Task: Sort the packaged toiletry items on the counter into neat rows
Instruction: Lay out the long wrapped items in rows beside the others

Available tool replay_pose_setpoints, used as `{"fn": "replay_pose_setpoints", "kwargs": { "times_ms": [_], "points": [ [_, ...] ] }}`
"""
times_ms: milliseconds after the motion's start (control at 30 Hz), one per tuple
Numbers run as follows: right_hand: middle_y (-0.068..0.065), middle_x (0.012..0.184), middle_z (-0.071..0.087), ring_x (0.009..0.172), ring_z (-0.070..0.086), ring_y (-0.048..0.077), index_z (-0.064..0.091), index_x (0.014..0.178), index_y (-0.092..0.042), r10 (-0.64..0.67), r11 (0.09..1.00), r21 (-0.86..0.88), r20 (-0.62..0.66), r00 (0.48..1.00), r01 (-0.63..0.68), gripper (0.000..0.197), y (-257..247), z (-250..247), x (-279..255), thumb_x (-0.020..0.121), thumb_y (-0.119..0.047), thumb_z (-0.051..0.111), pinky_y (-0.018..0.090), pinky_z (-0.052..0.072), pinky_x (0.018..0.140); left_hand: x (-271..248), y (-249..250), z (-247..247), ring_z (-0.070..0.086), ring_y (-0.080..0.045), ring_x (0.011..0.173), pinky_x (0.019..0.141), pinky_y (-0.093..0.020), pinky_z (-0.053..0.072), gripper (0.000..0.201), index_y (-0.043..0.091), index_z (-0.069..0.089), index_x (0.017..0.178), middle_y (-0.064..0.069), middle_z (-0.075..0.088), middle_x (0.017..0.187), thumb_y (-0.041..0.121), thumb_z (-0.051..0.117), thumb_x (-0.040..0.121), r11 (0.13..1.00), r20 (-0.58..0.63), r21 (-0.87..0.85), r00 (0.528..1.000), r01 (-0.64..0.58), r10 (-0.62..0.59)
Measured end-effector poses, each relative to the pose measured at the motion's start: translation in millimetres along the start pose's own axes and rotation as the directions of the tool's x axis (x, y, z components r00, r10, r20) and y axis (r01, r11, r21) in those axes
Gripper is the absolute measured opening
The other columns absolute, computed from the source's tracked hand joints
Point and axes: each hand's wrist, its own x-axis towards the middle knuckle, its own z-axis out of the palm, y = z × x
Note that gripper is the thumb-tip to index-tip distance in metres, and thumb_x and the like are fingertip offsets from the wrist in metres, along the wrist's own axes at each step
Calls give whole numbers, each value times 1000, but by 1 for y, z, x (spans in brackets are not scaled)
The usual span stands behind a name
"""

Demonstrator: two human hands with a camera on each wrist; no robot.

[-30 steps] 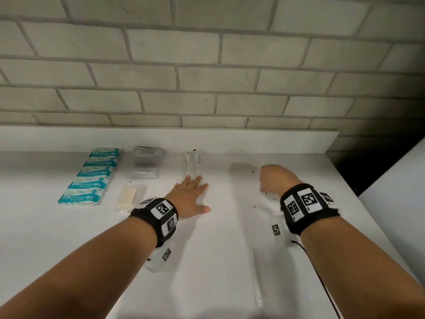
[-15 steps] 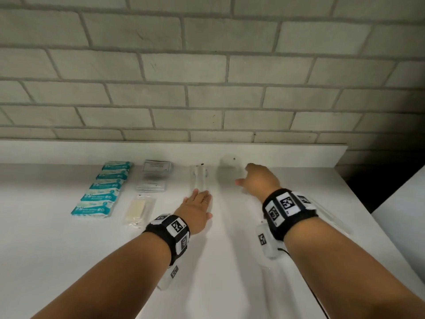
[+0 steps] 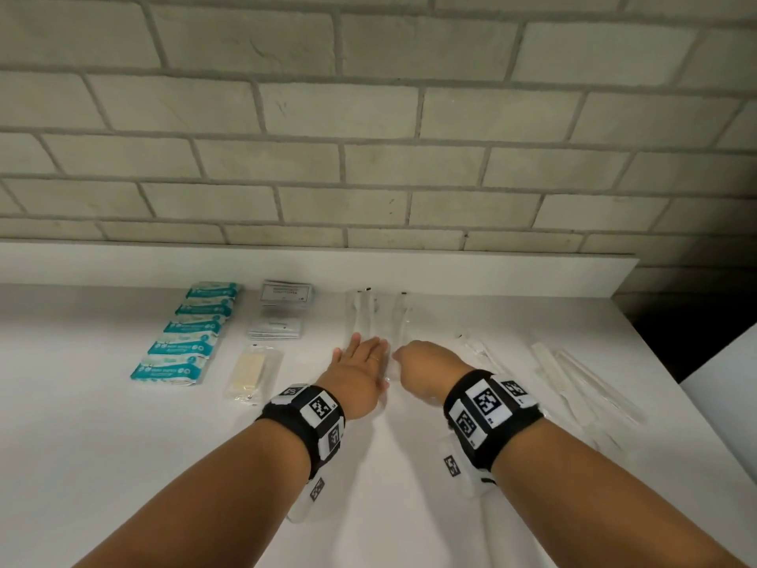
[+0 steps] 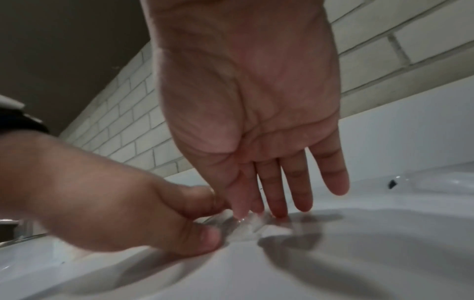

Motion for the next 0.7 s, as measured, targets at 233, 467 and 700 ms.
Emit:
{"fn": "replay_pose_setpoints", "kwargs": {
  "times_ms": [233,467,700],
  "points": [
    [11,127,56,113,56,31,48,134,-11,135,977,188,-179,975,-101,42,25,-15,-15,92,-12,43,39,49,92,-4,3,-4,-23,-24,146,119,-48,-7,77,23,-8,153,3,-19,160,18,40,93,999,22,6,999,-37,37],
    [10,105,65,97,61,28,64,110,-3,450,889,69,57,891,-454,31,101,-20,-19,96,-13,38,34,47,88,-3,7,-2,-22,-21,146,118,-51,-9,74,32,-5,153,9,-15,160,18,35,93,995,90,57,993,-82,77],
    [14,80,61,79,59,30,56,75,-4,386,853,419,-105,916,-311,54,75,-65,10,96,-52,39,35,48,78,-1,5,2,-20,-21,147,118,-52,-9,72,31,-3,153,8,-12,161,28,37,93,994,49,81,997,-69,65]
  ]
}}
